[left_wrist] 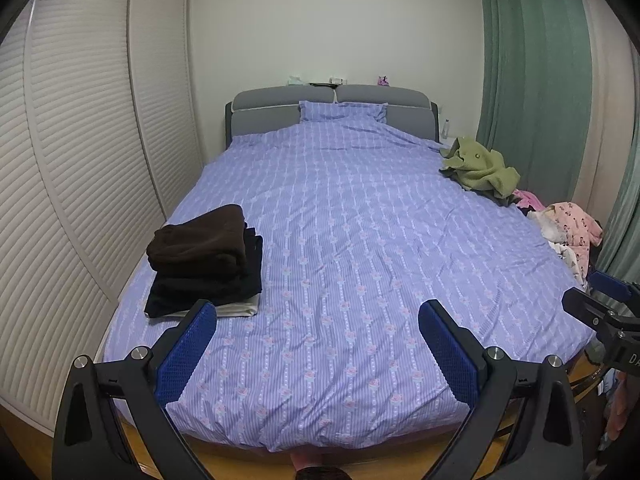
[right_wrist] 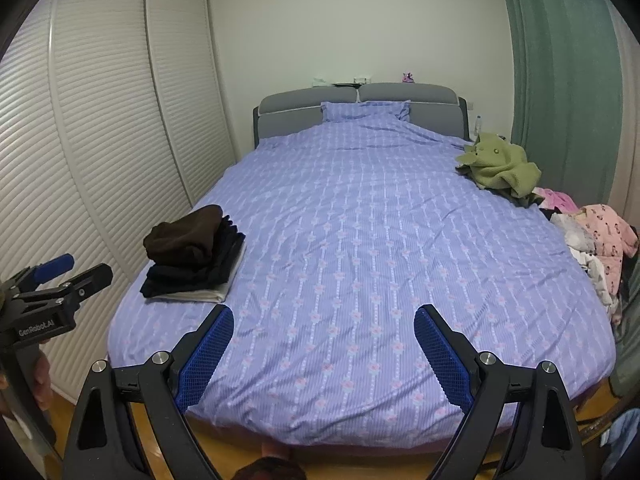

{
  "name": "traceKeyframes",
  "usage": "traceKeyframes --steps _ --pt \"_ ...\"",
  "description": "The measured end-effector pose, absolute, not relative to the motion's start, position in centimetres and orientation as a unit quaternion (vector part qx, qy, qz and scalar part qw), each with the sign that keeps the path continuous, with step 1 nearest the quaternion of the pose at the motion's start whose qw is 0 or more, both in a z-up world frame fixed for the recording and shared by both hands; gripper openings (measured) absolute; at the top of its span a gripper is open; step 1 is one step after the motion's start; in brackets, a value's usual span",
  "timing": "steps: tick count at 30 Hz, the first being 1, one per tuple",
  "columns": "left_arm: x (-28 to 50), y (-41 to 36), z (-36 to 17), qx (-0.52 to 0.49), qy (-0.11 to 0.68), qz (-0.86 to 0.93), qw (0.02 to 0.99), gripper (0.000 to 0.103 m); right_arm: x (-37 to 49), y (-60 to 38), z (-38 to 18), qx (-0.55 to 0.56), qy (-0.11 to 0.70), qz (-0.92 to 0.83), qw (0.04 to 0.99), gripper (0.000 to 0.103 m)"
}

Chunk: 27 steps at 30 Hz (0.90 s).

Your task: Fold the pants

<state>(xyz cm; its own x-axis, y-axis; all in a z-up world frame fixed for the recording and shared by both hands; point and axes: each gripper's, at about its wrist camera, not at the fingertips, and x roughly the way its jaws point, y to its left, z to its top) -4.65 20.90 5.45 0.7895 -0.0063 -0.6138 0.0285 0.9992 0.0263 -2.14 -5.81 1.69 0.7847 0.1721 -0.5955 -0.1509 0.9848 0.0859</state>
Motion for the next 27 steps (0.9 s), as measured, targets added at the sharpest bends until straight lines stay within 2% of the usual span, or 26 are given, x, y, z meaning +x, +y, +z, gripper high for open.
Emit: traceKeyframes --steps 27 --pt "-5.5 19.5 6.8 0.028 0.305 0.002 0.952 0.103 -2.9 -7.0 2.1 0.014 0.308 0.080 0.948 0.093"
